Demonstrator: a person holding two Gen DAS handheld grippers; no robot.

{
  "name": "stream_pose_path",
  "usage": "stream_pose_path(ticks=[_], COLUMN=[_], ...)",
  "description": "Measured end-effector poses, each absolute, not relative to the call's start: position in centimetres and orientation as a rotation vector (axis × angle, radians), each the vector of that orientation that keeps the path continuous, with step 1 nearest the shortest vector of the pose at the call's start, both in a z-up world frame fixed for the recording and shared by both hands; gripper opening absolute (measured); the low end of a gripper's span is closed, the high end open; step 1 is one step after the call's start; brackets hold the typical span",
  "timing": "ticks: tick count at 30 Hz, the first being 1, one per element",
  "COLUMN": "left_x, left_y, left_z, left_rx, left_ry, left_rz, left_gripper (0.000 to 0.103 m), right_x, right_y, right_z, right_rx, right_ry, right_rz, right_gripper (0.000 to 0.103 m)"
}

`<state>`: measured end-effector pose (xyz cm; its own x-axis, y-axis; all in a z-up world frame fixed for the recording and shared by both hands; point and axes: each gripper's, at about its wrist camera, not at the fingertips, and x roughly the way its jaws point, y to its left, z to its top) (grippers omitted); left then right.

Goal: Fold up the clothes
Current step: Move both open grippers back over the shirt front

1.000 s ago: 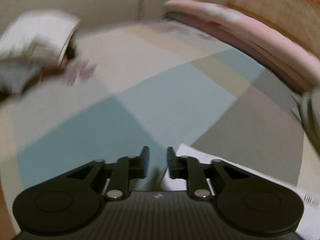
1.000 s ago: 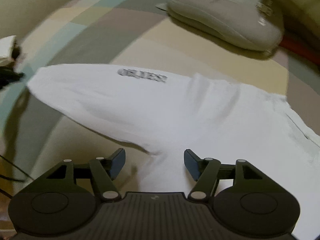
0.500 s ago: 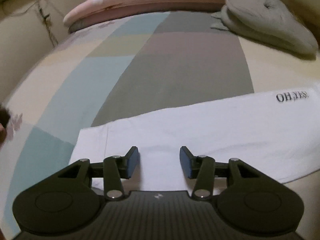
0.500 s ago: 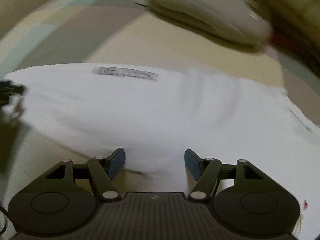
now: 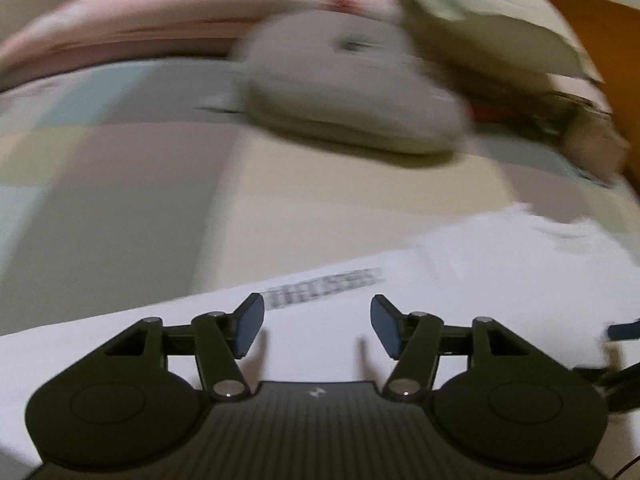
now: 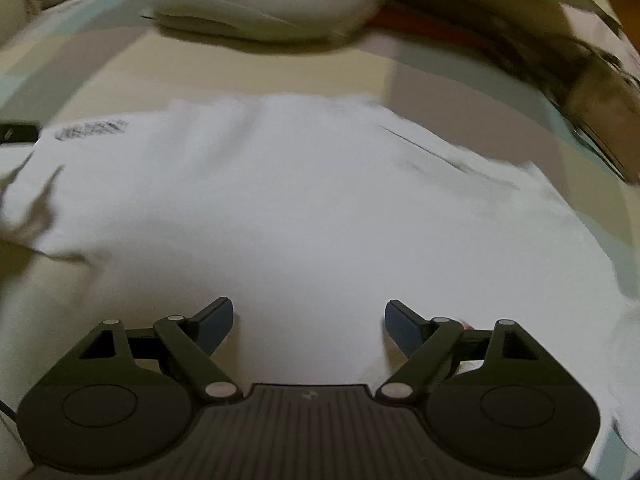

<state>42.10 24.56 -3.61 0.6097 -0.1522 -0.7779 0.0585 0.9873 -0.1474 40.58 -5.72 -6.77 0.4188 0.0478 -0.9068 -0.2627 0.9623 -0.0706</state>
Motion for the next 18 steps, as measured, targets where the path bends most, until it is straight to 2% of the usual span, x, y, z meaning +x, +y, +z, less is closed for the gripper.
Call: stream_pose_path(ticks=[7,12,18], left_x=[45.5,47.6,47.8], left_y=[16.4,17.0,16.1], left_z=[-6.2,-7.8,-5.6], left_rx=[-0.220,-0.236,-0.181], left_ry=[1.013,0.986,0.950], left_rz=[-0.305,-0.183,-0.042], left_gripper=[0.061,0.061,0.060], right_x=[38.9,38.3,37.6], right_y=[-10.1,-11.9,-14.1], right_z=[-7.0,-7.2,-7.3], right_rx=[-0.191,-0.157,-0.130], right_ry=[1.136,1.132,1.125], right_rz=[0.195,0.221,0.254], right_gripper=[0.090,0.091,0.092])
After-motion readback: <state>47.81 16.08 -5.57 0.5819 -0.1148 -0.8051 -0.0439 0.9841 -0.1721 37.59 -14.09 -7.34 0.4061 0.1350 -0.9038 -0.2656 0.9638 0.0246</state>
